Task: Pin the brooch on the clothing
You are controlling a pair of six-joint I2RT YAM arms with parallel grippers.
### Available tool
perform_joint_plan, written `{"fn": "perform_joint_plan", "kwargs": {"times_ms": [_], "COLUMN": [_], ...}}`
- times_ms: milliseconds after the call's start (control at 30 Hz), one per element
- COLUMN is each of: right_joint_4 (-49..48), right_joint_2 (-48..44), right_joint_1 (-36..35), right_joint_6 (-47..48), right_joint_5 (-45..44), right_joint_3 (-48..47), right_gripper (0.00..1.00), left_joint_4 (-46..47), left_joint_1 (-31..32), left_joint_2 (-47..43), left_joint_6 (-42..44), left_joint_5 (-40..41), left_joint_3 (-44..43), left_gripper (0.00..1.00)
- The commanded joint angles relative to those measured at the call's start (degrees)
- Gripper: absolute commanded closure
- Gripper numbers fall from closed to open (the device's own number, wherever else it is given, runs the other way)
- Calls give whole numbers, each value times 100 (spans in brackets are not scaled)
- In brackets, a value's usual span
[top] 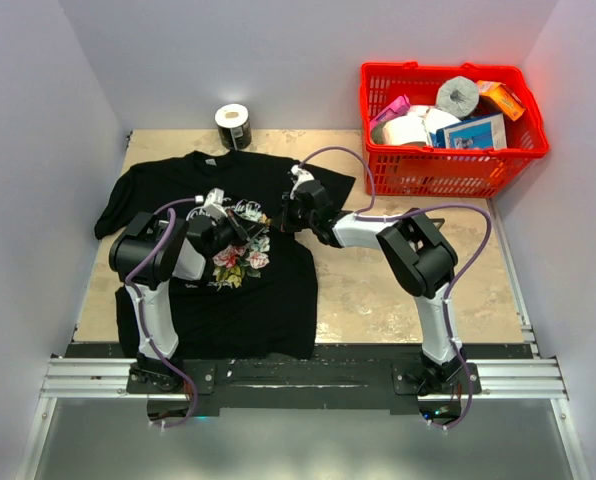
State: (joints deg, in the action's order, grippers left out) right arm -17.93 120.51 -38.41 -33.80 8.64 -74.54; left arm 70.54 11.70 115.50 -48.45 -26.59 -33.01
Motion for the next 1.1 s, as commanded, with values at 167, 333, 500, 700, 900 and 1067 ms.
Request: {"fn": "perform_joint_plan", "kwargs": {"times_ms": [167, 333, 500, 700, 900, 1067], "right_joint_4": [167, 44, 185, 440, 484, 388], "right_joint_2": [175, -10, -290, -993, -1126, -907], "right_joint_1": [-87, -87, -61, 185, 457, 484], "right_joint_6": [189, 234, 278, 427, 550, 541], "right_joint_5": [-117, 58, 138, -188, -179, 23], "right_joint_3": [-262, -192, -149, 159, 344, 265], "right_gripper": [100, 100, 77, 43, 39, 44], "left_joint_4": [434, 460, 566, 548, 978, 1549], "left_joint_1": [60, 78, 78, 69, 69, 69], "left_joint_2": [130, 271, 394, 394, 578, 815], "left_joint_6": [11, 2, -42, 63, -15, -270], "left_joint_5": [-171, -215, -259, -277, -539, -725], "left_joint_3": [-293, -276, -188, -74, -74, -109], "left_gripper": [100, 100, 100, 100, 100, 100]}}
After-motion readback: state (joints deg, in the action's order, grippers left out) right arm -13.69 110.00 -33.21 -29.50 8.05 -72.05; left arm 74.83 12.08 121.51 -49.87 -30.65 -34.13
